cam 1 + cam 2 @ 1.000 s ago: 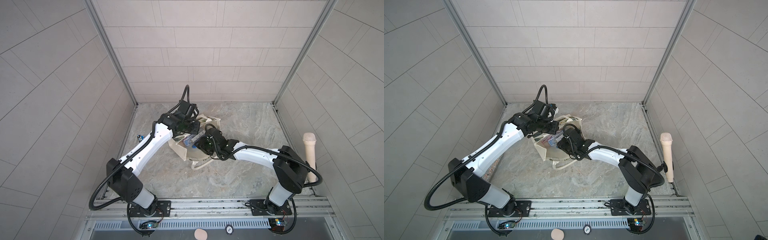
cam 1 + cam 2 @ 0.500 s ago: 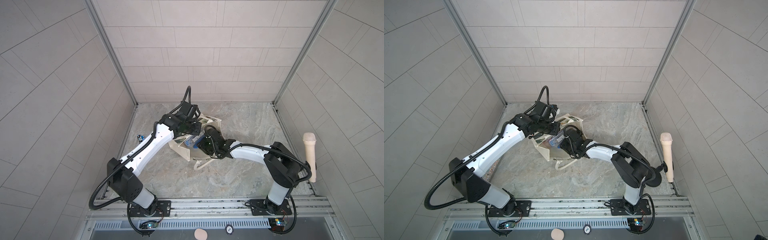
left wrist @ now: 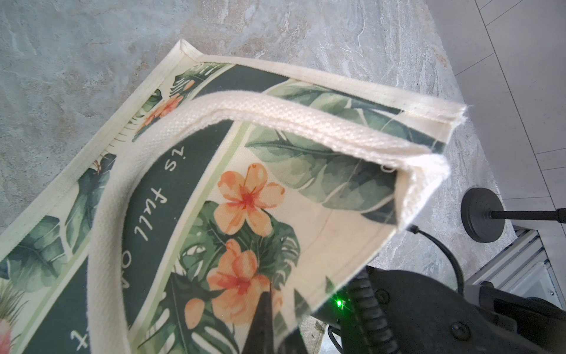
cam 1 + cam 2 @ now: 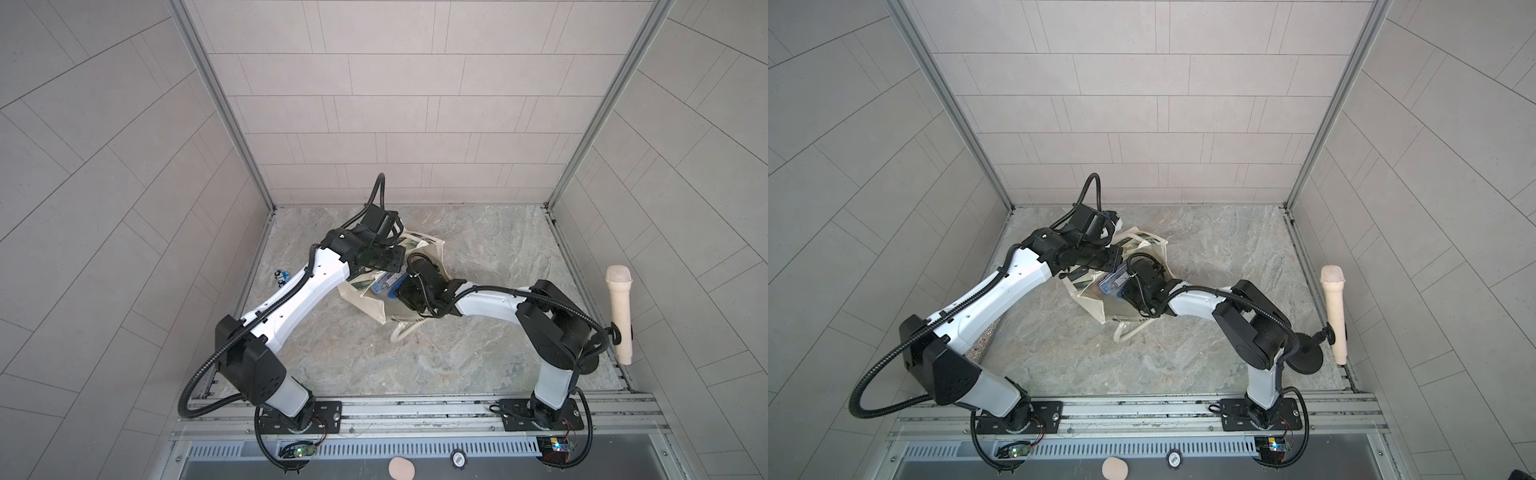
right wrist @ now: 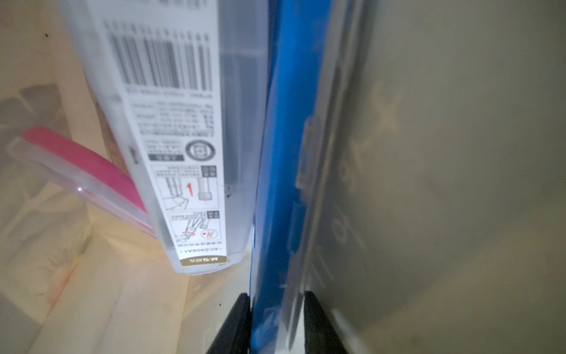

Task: Take out the compass set from the canvas bag
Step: Pick up the compass set from the canvas bag.

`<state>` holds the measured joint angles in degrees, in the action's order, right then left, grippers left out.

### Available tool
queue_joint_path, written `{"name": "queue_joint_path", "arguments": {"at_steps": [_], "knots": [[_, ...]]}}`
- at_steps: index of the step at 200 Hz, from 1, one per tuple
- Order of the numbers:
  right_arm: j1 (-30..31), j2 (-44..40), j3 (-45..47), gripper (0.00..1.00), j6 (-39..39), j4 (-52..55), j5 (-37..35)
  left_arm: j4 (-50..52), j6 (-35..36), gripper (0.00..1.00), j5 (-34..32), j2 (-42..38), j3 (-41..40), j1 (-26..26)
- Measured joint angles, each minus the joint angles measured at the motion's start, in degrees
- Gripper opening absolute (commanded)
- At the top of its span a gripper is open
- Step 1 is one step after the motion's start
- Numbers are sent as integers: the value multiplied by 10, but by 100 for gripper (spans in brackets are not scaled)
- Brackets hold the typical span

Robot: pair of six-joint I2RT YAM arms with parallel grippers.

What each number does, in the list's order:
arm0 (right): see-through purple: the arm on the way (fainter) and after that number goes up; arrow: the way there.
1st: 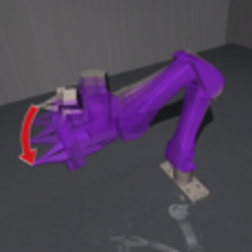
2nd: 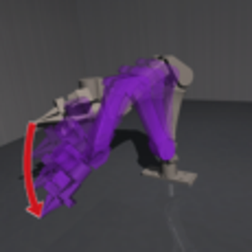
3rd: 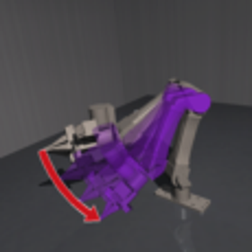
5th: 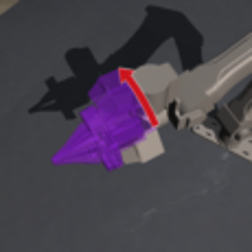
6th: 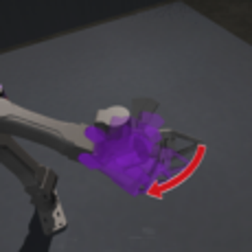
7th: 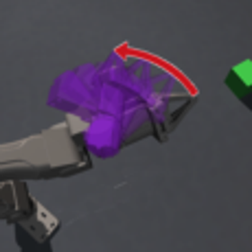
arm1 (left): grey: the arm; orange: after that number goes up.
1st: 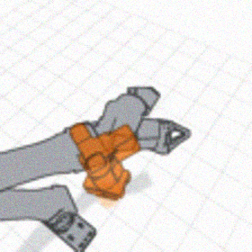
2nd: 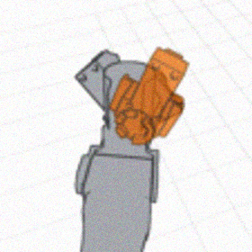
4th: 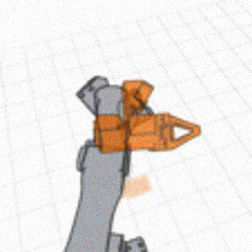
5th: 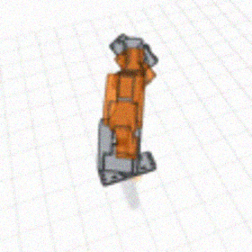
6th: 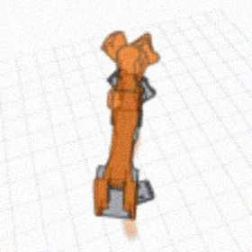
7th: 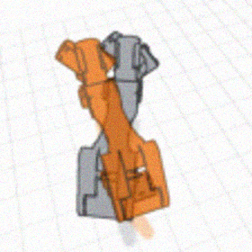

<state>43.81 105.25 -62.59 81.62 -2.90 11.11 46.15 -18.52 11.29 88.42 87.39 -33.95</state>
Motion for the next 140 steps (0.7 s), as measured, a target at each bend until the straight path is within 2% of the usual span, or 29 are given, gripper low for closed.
{"name": "queue_joint_path", "arguments": {"at_steps": [87,112,140], "knots": [[0,-24,-8,24,-25,41,-13,-3,1,0,-4,0,-2,-1],[0,-75,3,24,-39,75,-12,-3,1,0,-13,2,-2,-2],[0,-174,19,24,-66,130,-10,-4,1,0,-24,12,-2,-3]]}}
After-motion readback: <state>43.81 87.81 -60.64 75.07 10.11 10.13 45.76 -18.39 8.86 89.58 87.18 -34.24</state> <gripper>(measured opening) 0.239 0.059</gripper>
